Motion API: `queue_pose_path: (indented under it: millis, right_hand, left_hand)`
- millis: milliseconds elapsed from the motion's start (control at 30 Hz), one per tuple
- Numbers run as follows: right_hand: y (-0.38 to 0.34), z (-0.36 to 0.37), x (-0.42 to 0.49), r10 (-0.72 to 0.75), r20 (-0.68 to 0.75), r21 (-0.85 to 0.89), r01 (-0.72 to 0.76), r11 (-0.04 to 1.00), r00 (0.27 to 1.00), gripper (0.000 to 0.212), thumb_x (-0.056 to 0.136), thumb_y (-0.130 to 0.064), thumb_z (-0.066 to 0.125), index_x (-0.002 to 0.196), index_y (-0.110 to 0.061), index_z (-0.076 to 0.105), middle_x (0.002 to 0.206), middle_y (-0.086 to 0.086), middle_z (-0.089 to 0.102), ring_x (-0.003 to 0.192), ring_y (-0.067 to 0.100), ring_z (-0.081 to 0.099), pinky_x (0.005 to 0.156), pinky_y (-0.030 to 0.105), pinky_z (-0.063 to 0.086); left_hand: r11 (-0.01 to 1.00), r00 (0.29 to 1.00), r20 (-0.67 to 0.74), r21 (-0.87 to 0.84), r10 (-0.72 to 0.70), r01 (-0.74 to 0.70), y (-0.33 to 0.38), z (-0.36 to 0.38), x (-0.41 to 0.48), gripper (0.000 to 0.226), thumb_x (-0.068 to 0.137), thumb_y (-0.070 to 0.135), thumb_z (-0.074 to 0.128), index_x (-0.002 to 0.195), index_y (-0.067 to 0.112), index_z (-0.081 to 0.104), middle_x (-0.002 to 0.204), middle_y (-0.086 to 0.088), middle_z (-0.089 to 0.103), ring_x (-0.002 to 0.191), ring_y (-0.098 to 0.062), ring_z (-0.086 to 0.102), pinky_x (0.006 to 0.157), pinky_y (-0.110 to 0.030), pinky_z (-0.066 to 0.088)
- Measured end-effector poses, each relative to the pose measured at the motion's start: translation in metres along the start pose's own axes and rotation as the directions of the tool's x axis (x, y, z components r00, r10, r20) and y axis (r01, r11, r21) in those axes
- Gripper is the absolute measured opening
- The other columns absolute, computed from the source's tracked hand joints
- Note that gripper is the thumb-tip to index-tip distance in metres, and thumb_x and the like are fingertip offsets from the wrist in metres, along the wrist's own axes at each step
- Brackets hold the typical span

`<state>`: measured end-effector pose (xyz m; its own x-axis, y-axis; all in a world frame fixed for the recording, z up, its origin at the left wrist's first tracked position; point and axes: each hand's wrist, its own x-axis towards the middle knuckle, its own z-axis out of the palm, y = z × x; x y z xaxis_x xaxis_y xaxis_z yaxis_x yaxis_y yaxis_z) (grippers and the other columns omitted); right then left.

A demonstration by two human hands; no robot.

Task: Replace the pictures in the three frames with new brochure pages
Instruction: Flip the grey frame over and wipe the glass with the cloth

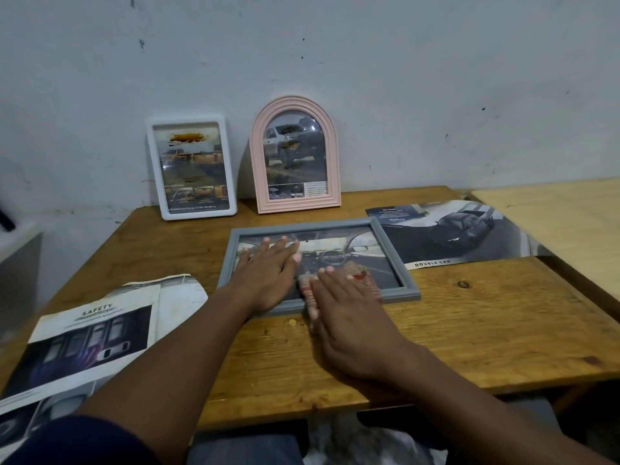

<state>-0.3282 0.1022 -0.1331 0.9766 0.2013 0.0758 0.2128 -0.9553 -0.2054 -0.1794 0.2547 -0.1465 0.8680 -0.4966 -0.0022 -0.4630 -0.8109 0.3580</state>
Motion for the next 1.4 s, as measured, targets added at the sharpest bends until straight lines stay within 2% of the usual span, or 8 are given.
queue_pose_path:
  millis: [67, 167, 267, 400, 500, 900, 1200, 1400]
  right_hand:
    - [-0.008, -0.010, 0.007, 0.019, 0.009, 0.207, -0.021, 0.978, 1.000, 0.058, 0.104, -0.044, 0.018, 0.155, -0.015, 0.025, 0.162, 0.007, 0.025, 0.149, 0.017, 0.018, 0.122, 0.036, 0.011]
    - [0.006, -0.037, 0.013, 0.191, -0.174, 0.549, -0.066, 0.833, 0.966, 0.041, 0.107, -0.032, 0.033, 0.144, -0.020, 0.044, 0.144, 0.004, 0.050, 0.120, 0.008, 0.044, 0.100, 0.029, 0.037]
    - [0.046, -0.047, 0.034, 0.326, -0.320, 0.482, -0.143, 0.864, 0.890, 0.043, 0.107, -0.029, 0.034, 0.146, -0.014, 0.046, 0.147, 0.008, 0.049, 0.135, 0.019, 0.043, 0.105, 0.031, 0.034]
    - [0.075, -0.026, 0.048, 0.382, -0.220, 0.335, -0.298, 0.894, 0.898, 0.061, 0.101, -0.048, 0.021, 0.143, -0.009, 0.041, 0.150, 0.016, 0.042, 0.145, 0.031, 0.029, 0.115, 0.052, 0.030]
    - [0.078, -0.015, 0.047, 0.385, -0.188, 0.230, -0.340, 0.912, 0.904, 0.056, 0.106, -0.040, 0.026, 0.151, -0.007, 0.027, 0.159, 0.016, 0.028, 0.150, 0.029, 0.019, 0.119, 0.049, 0.025]
    - [0.074, -0.016, 0.052, 0.308, -0.153, 0.045, -0.305, 0.951, 0.939, 0.052, 0.105, -0.041, 0.024, 0.141, -0.008, 0.040, 0.147, 0.017, 0.043, 0.140, 0.032, 0.036, 0.114, 0.051, 0.029]
    - [0.079, -0.012, 0.054, 0.318, -0.156, 0.045, -0.315, 0.948, 0.935, 0.054, 0.104, -0.042, 0.026, 0.146, -0.009, 0.033, 0.151, 0.017, 0.038, 0.144, 0.032, 0.029, 0.116, 0.048, 0.027]
    - [0.083, -0.006, 0.057, 0.313, -0.194, 0.016, -0.316, 0.949, 0.930, 0.055, 0.102, -0.045, 0.022, 0.145, -0.012, 0.033, 0.151, 0.014, 0.039, 0.143, 0.028, 0.031, 0.117, 0.045, 0.027]
  left_hand:
    - [0.994, 0.998, -0.066, -0.110, -0.013, 0.005, -0.002, -0.002, 0.001, 0.057, 0.107, 0.053, 0.013, 0.160, 0.036, 0.020, 0.169, 0.008, 0.012, 0.156, -0.016, -0.001, 0.125, -0.047, -0.002]
    - [0.971, 0.983, -0.181, -0.237, -0.018, -0.025, 0.002, -0.012, -0.008, 0.060, 0.106, 0.055, 0.018, 0.160, 0.031, 0.023, 0.169, 0.006, 0.017, 0.156, -0.013, 0.002, 0.126, -0.044, 0.001]
    - [0.982, 0.972, -0.222, -0.146, 0.083, -0.117, 0.024, -0.021, -0.030, 0.068, 0.101, 0.065, 0.027, 0.160, 0.033, 0.021, 0.168, 0.009, 0.016, 0.155, -0.009, 0.004, 0.124, -0.041, 0.004]
    - [0.958, 0.957, -0.059, 0.068, 0.284, -0.279, 0.057, -0.004, -0.059, 0.071, 0.098, 0.070, 0.033, 0.160, 0.042, 0.013, 0.169, 0.011, 0.008, 0.155, -0.012, 0.001, 0.123, -0.044, 0.002]
    - [0.911, 0.936, 0.036, 0.217, 0.351, -0.350, 0.054, 0.012, -0.067, 0.061, 0.104, 0.061, 0.027, 0.160, 0.041, 0.017, 0.169, 0.010, 0.011, 0.155, -0.016, 0.008, 0.126, -0.045, 0.008]
    - [0.941, 0.995, -0.078, 0.327, -0.065, 0.087, -0.036, -0.032, -0.107, 0.059, 0.107, 0.050, 0.010, 0.161, 0.031, 0.019, 0.170, 0.003, 0.010, 0.156, -0.018, 0.005, 0.126, -0.039, 0.007]
    - [0.925, 0.940, 0.029, 0.194, -0.339, 0.327, -0.032, -0.036, -0.014, 0.066, 0.107, 0.050, 0.016, 0.163, 0.019, -0.004, 0.169, -0.009, -0.014, 0.156, -0.027, -0.011, 0.125, -0.045, -0.002]
    - [0.905, 0.912, 0.043, 0.144, -0.409, 0.399, -0.039, -0.041, 0.046, 0.072, 0.106, 0.052, 0.020, 0.161, 0.019, -0.011, 0.169, -0.012, -0.013, 0.156, -0.030, -0.010, 0.125, -0.047, -0.002]
